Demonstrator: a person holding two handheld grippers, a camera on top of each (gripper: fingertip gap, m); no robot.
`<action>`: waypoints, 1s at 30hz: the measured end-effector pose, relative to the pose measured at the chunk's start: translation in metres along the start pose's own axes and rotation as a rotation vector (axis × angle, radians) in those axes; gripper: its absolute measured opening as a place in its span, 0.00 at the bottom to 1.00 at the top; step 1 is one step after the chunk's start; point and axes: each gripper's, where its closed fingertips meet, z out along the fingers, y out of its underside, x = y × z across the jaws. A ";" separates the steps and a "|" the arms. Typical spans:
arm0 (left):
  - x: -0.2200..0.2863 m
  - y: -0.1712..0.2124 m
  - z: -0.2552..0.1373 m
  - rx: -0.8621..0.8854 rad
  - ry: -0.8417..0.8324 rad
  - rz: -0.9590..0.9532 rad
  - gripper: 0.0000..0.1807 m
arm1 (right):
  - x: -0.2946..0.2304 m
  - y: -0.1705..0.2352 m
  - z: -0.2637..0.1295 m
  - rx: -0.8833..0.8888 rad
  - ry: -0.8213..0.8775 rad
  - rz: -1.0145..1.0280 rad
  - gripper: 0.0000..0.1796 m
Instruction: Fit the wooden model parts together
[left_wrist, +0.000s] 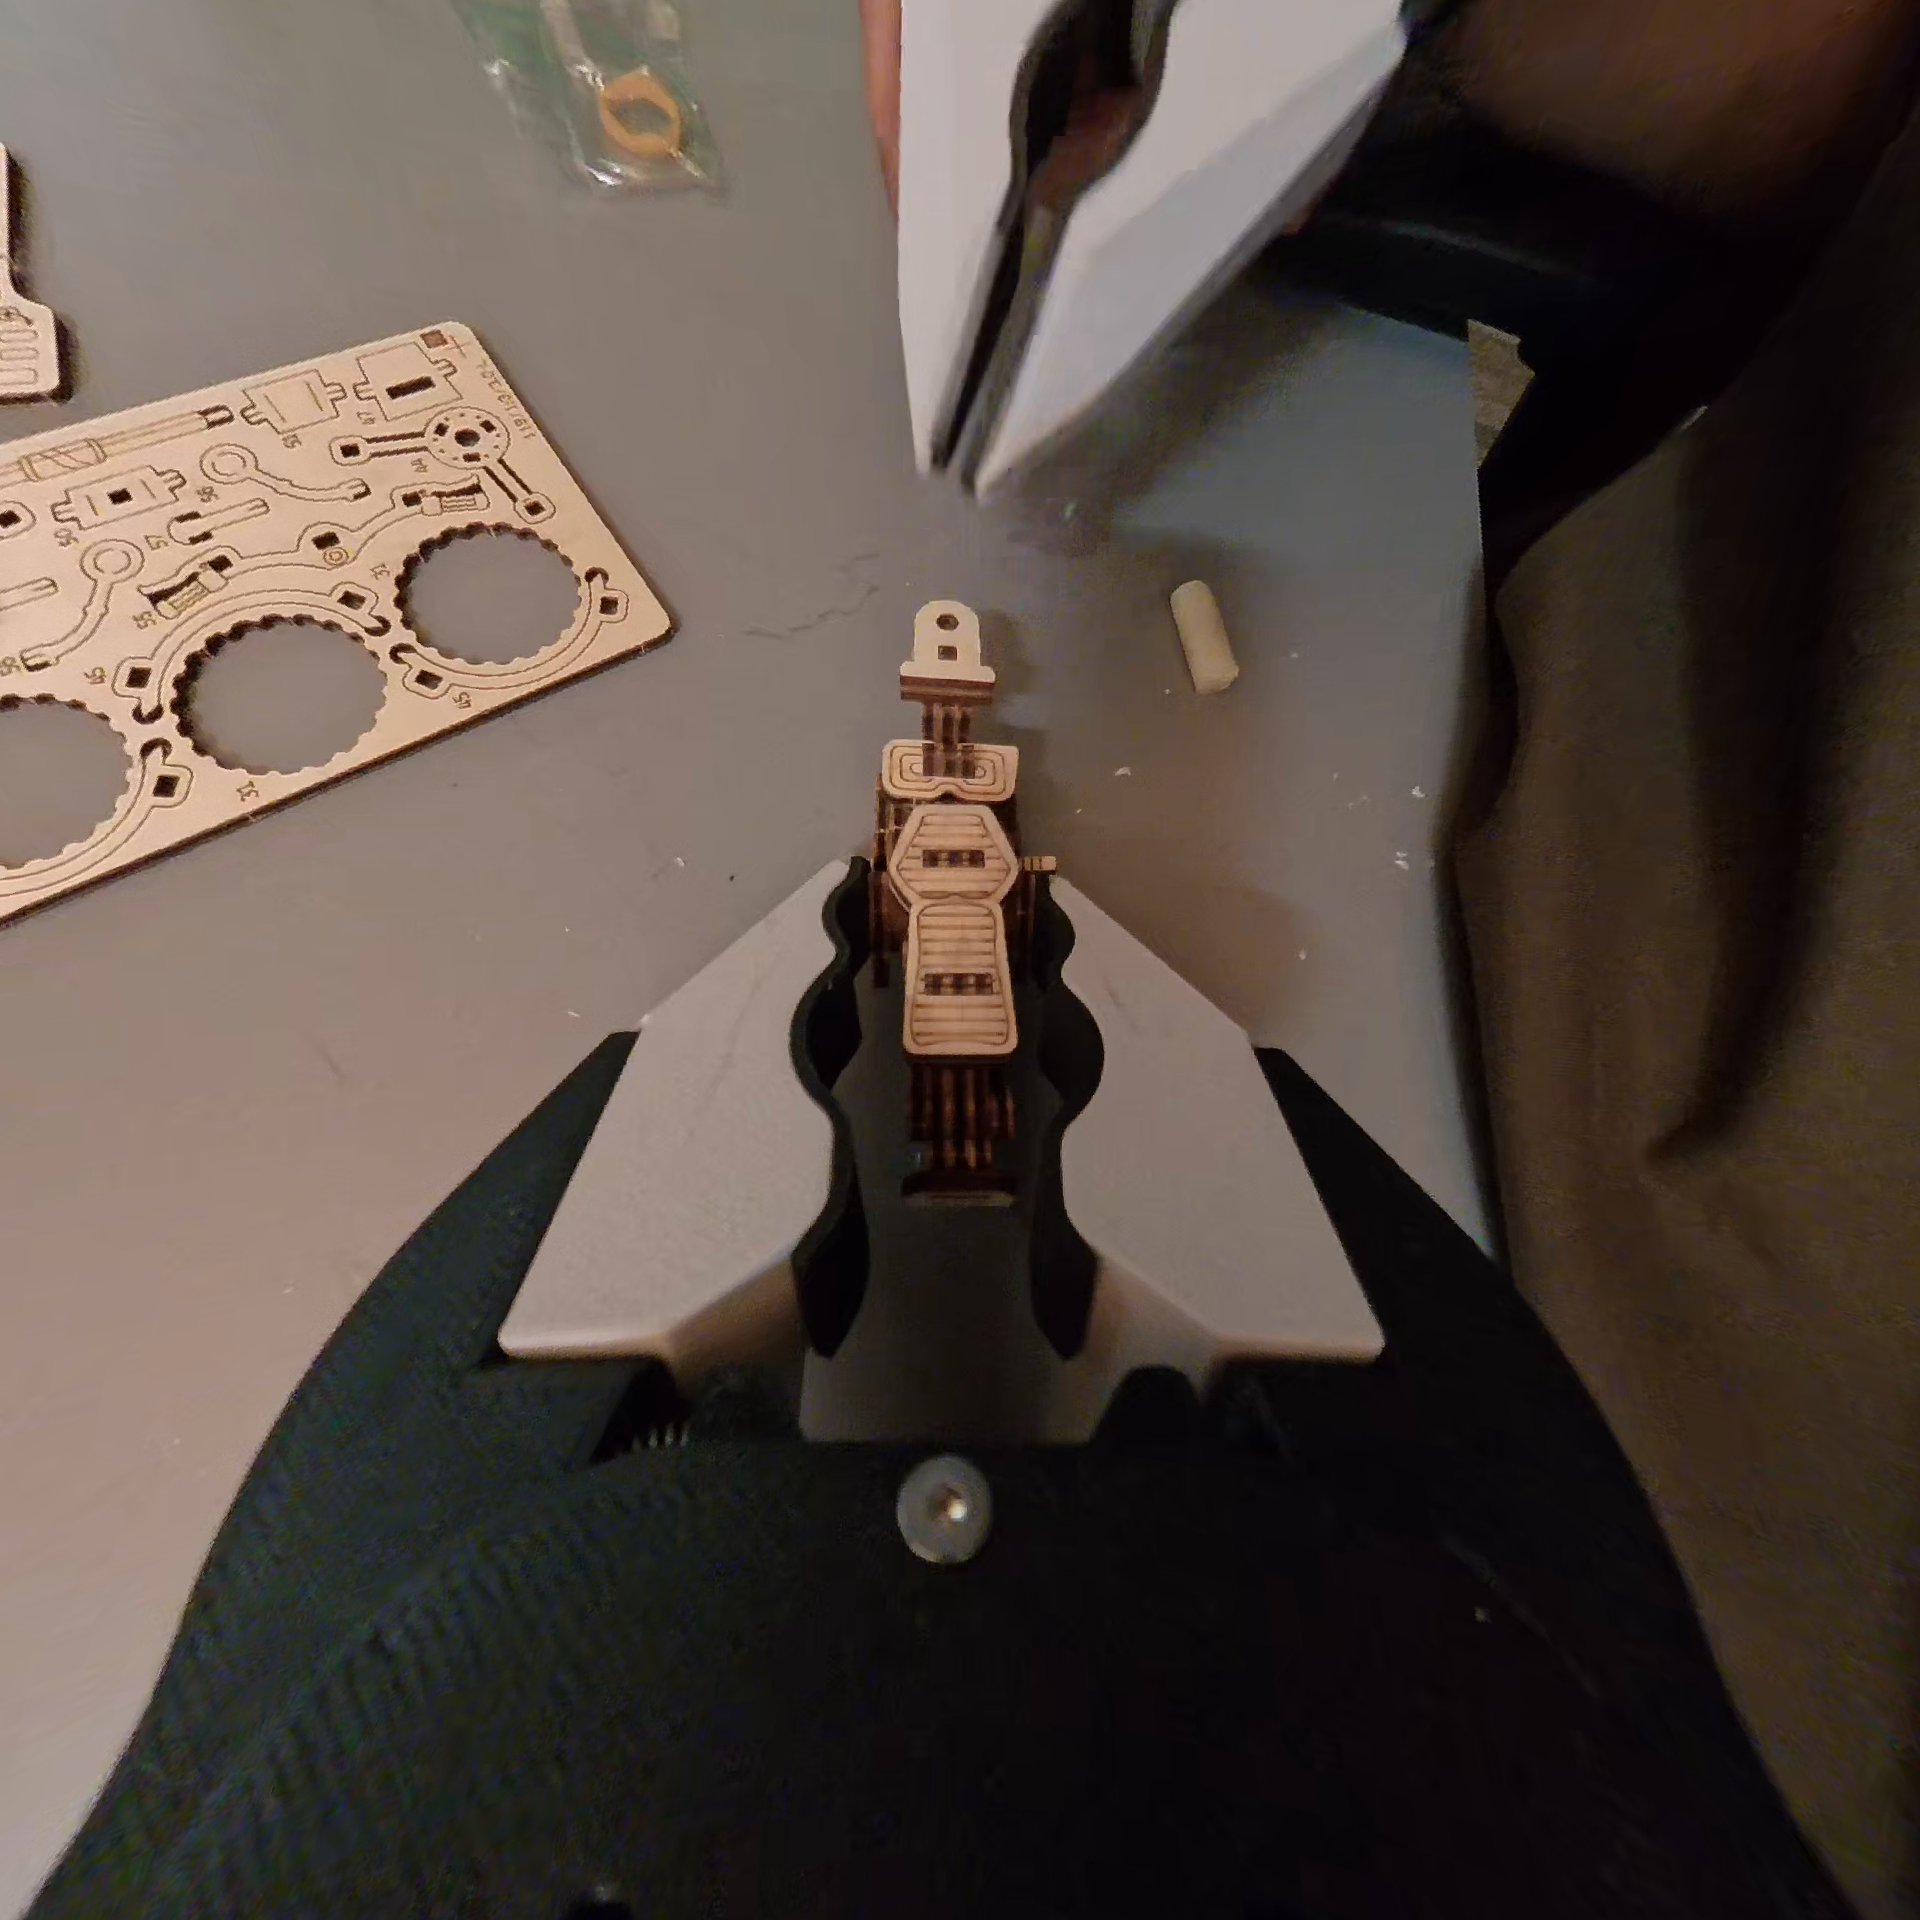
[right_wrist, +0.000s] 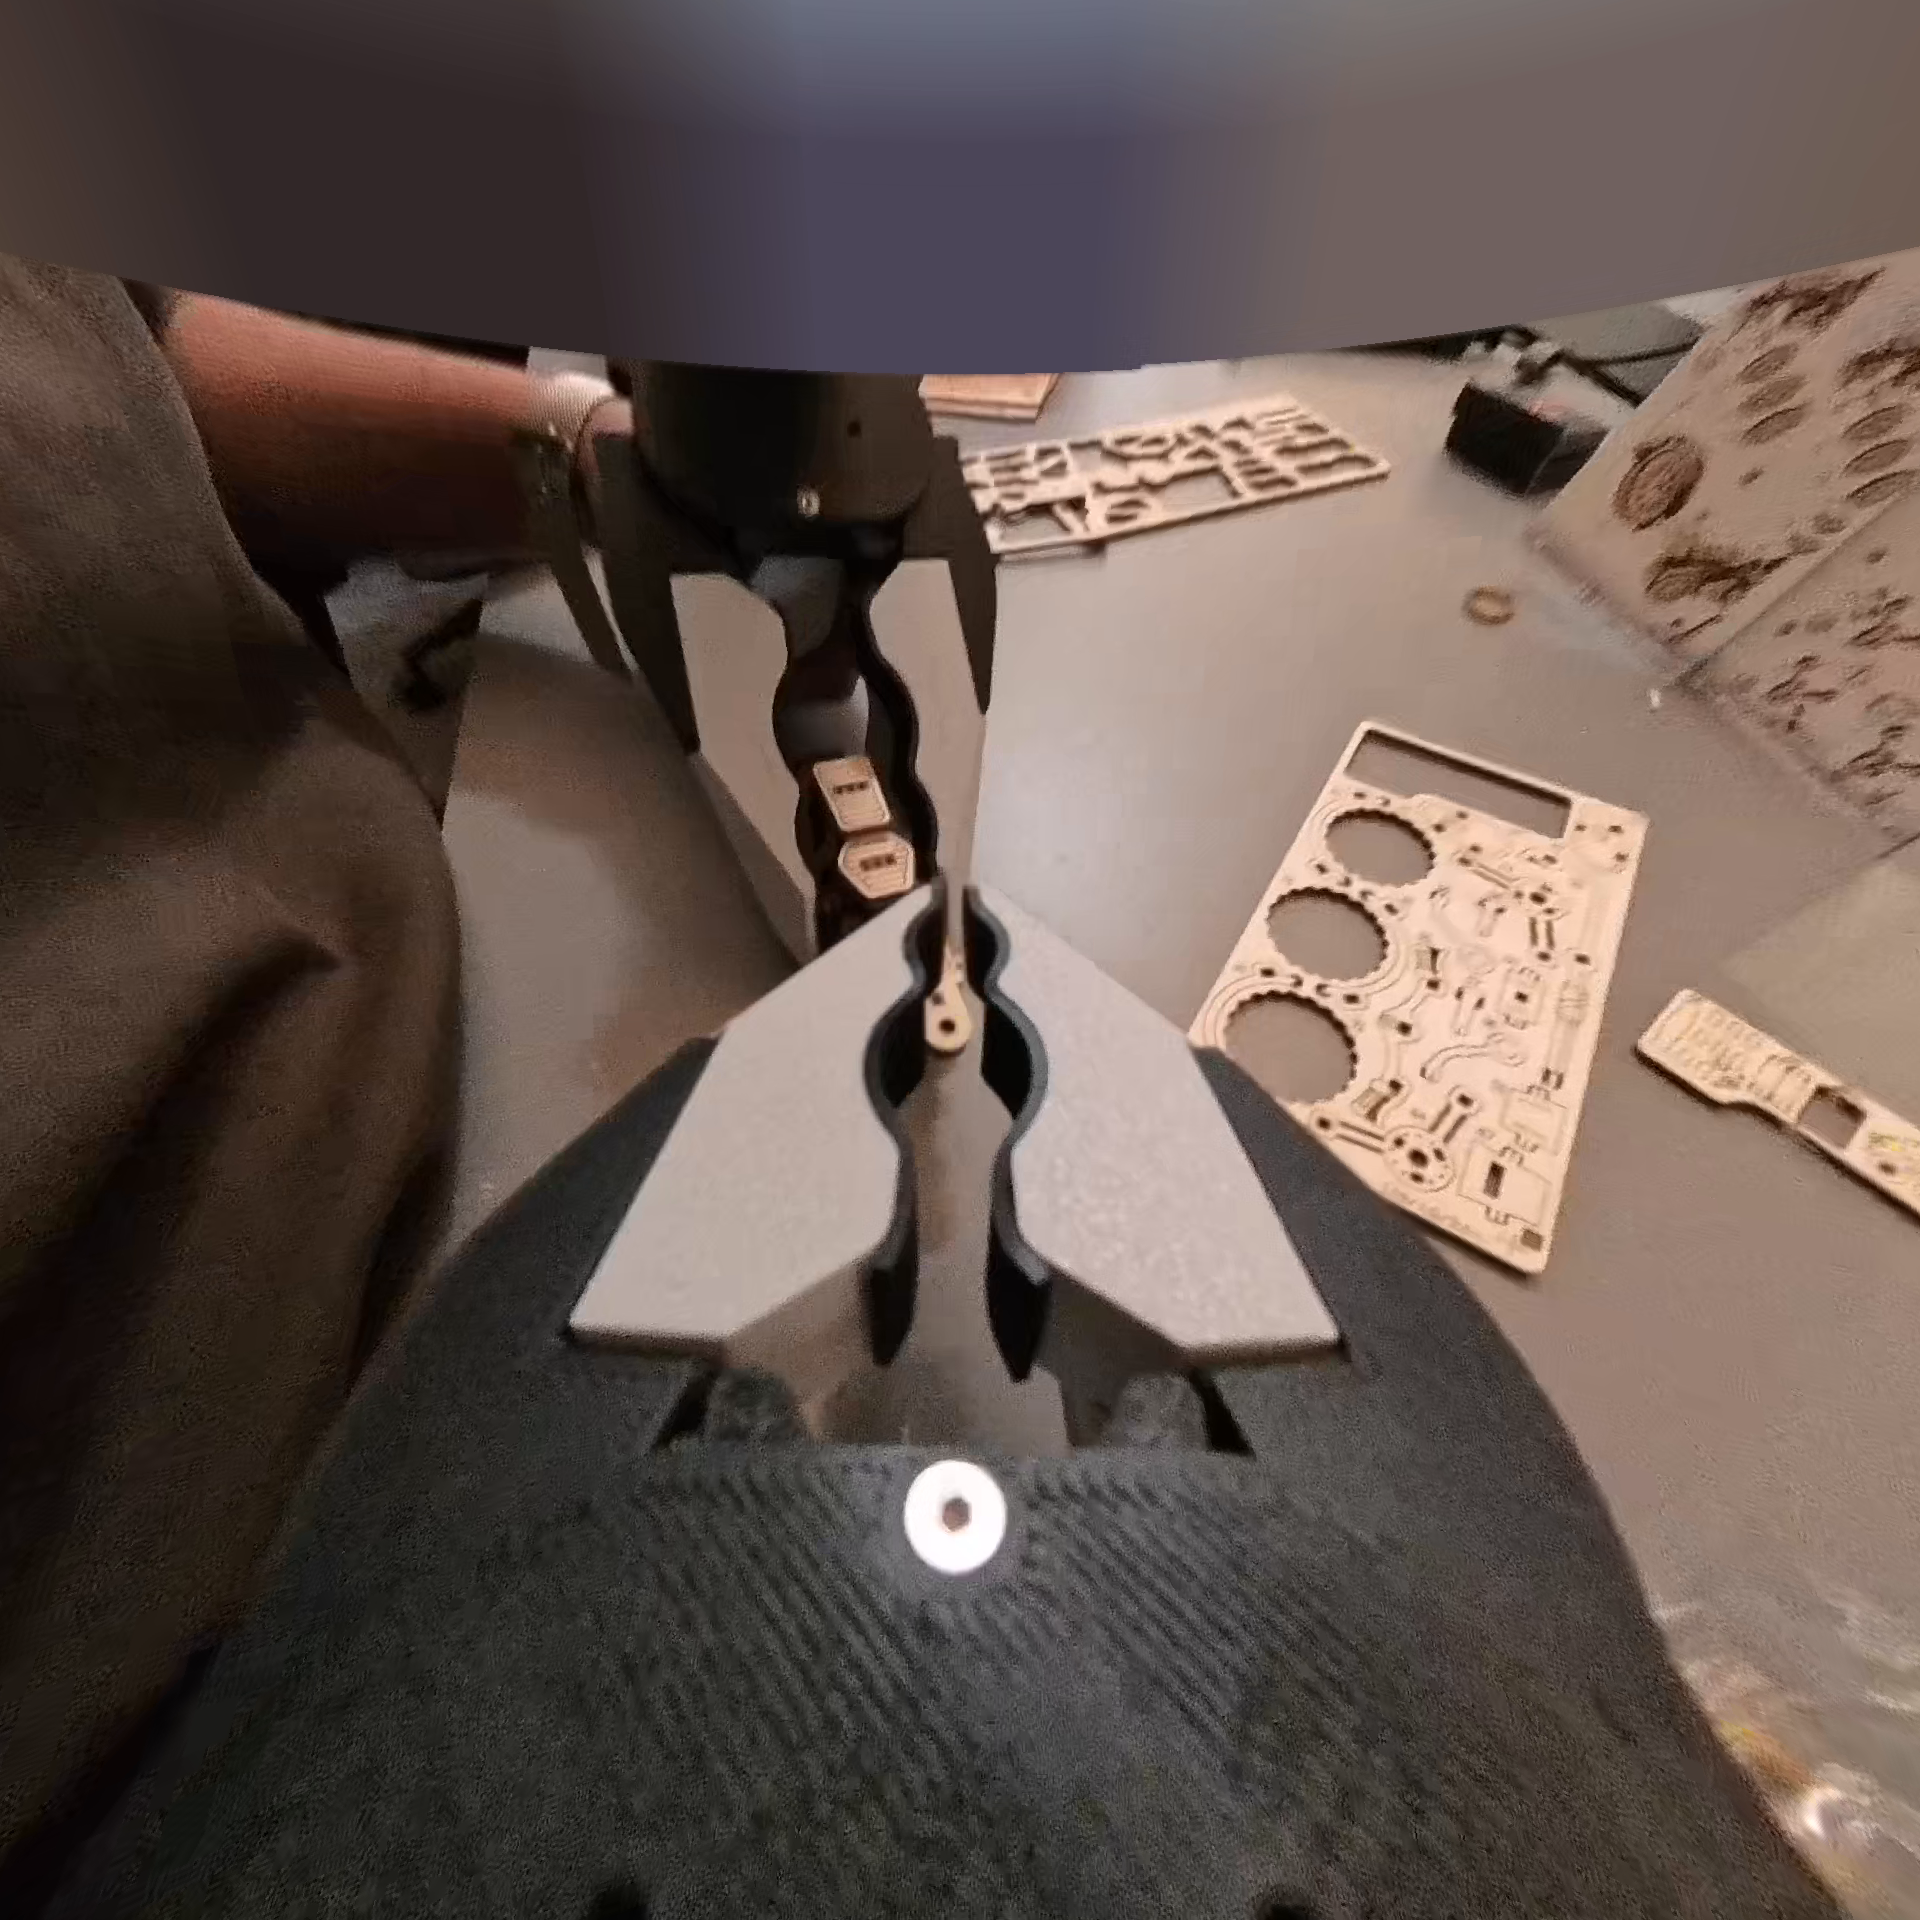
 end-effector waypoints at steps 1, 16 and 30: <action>0.000 0.000 0.000 0.000 0.001 -0.001 0.16 | 0.002 -0.004 -0.003 0.030 0.005 0.010 0.00; 0.008 -0.035 -0.026 0.282 0.293 -0.316 0.16 | 0.019 -0.009 -0.009 0.154 -0.022 0.204 0.10; 0.001 -0.069 -0.057 0.564 0.593 -0.645 0.15 | 0.024 -0.035 -0.018 0.327 -0.112 0.460 0.12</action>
